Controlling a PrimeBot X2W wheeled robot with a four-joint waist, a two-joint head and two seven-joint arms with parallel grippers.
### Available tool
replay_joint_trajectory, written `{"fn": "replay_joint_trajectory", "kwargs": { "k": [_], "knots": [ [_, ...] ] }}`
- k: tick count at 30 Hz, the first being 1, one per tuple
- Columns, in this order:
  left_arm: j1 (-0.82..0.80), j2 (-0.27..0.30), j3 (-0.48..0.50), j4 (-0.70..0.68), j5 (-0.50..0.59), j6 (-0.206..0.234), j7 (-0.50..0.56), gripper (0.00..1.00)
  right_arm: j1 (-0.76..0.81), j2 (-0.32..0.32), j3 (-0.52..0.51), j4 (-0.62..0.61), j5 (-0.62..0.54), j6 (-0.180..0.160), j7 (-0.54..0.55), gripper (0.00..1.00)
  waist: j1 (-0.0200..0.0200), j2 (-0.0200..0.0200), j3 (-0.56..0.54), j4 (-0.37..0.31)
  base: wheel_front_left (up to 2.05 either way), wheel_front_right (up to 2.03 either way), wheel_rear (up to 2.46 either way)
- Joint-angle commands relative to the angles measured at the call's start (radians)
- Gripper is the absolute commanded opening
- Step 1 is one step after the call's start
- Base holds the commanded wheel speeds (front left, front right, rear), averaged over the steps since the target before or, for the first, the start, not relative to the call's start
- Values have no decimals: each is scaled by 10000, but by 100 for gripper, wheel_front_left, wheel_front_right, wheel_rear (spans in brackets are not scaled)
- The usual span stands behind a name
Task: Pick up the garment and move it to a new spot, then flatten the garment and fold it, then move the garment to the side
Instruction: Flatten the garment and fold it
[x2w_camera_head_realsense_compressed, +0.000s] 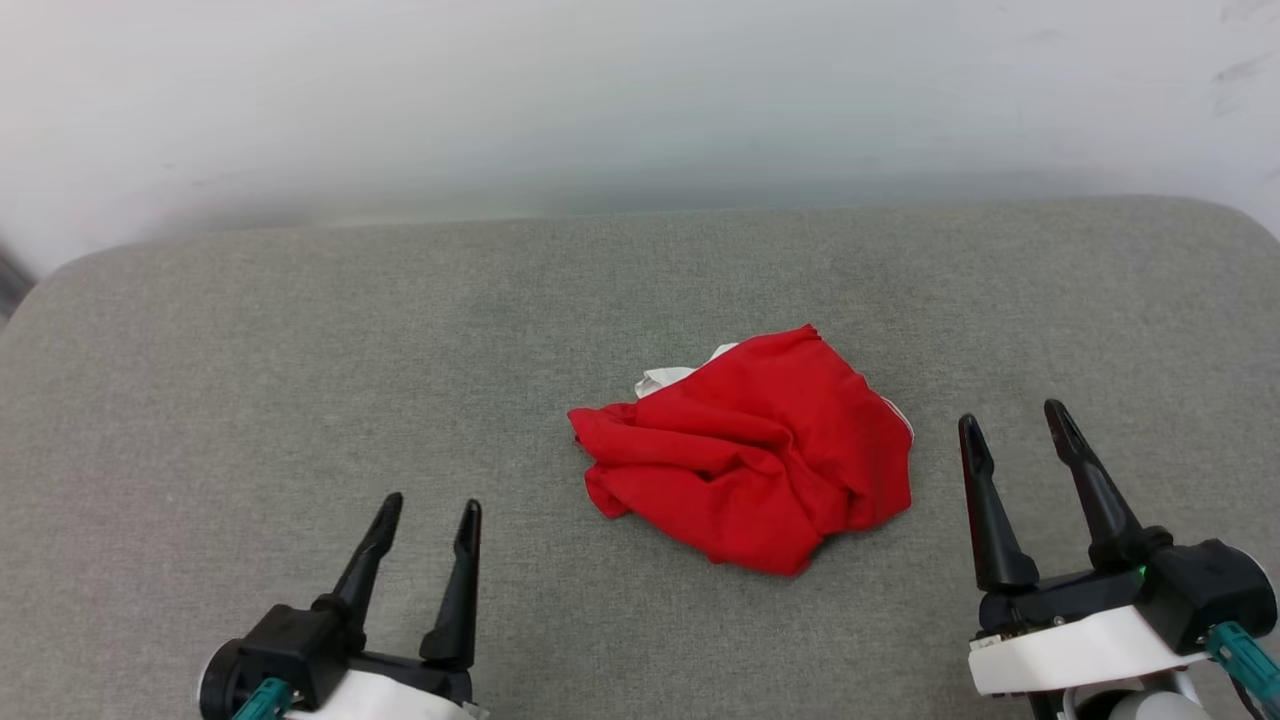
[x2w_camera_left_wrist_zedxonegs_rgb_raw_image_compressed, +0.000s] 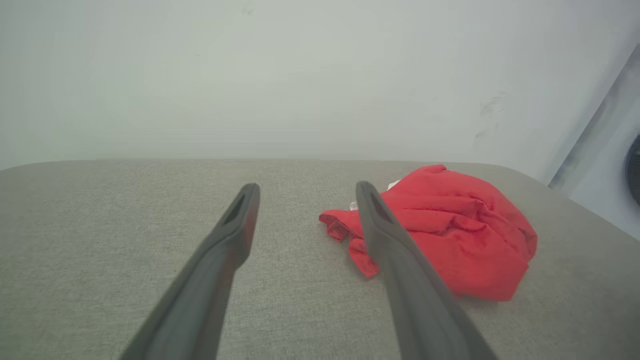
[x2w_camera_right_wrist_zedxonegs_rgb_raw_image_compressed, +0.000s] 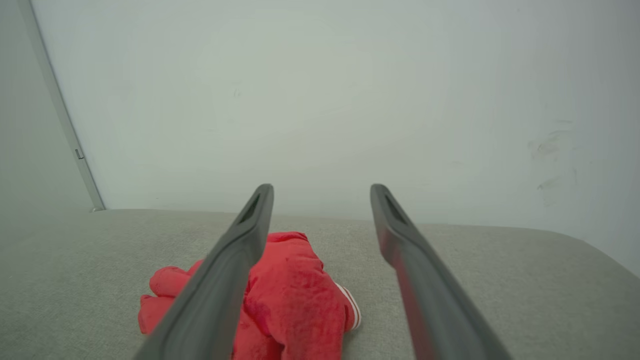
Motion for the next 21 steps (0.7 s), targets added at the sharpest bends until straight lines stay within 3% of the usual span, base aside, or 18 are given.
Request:
{"fn": "replay_joint_trajectory", "kwargs": {
  "k": [1,7,10,15,18,21],
  "knots": [
    [-159,-66,-31,61,75,-64,-26,100,63,16,-55,-49,47,-6,-24,100,0,-1,48,-12,0,0,0],
    [-808,96,-258,273,-115,-203,11,100,-91,14,-159,-181,-79,-6,-24,100,0,-1,444,-195,0,0,0],
    [-1646,491,-505,298,-169,-240,399,100,-187,16,-229,-296,-115,-6,-22,100,0,-1,769,-334,0,0,0],
    [-3381,1195,-1260,573,-731,-270,2844,100,-342,16,-372,-451,-274,-6,-24,100,0,-1,1416,-576,0,0,0],
    [-4476,1482,-1665,666,-1684,-279,4659,100,-500,14,-446,-542,-248,-6,-22,100,0,-1,1823,-782,0,0,0],
    [-5700,2190,-2336,613,-2604,-281,6365,100,-742,19,-436,-640,-273,-6,-24,100,0,-1,2241,-1019,0,0,0]
  ]
}}
